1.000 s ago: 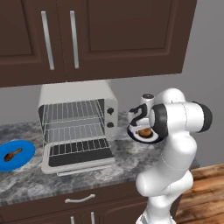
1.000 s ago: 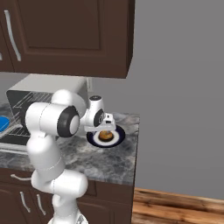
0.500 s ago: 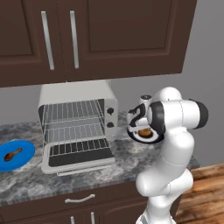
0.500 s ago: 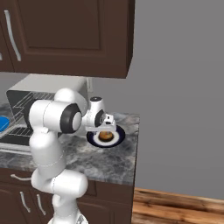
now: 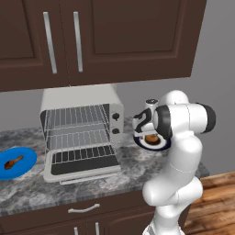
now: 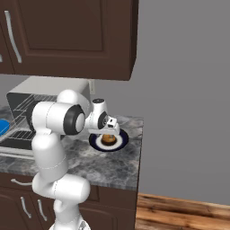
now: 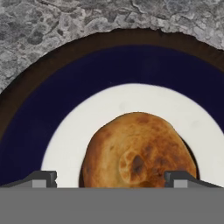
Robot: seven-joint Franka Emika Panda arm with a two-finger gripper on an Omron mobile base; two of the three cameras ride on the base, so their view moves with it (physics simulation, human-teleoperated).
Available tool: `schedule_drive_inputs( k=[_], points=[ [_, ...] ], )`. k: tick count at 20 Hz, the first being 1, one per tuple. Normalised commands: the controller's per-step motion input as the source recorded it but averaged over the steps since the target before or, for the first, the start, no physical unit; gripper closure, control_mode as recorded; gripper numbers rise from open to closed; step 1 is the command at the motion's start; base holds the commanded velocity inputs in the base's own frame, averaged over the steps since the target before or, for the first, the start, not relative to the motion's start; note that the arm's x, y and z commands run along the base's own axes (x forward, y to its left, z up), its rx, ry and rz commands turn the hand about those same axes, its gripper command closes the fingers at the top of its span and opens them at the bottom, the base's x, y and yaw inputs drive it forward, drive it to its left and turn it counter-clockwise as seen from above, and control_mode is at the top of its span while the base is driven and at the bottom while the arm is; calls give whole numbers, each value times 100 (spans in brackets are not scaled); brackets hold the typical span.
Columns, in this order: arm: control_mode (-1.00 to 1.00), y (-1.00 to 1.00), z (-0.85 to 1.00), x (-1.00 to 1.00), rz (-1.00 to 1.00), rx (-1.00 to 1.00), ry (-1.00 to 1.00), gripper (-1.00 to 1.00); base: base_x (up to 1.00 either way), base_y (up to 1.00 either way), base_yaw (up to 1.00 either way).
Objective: Open the toaster oven door. Place the bread on the bottom rack in the toaster oven and place the chicken drumstick on the top rack.
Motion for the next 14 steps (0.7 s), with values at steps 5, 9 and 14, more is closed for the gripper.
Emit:
schedule_drive_inputs(
  k=[5, 9, 14],
  points=[
    [-100, 0, -44, -5, -7, 0, 0, -100, 0, 0, 0],
    [-100, 0, -50, -14, -5, 0, 0, -100, 0, 0, 0],
    [-100, -5, -49, -12, -1, 0, 0, -100, 0, 0, 0]
  ],
)
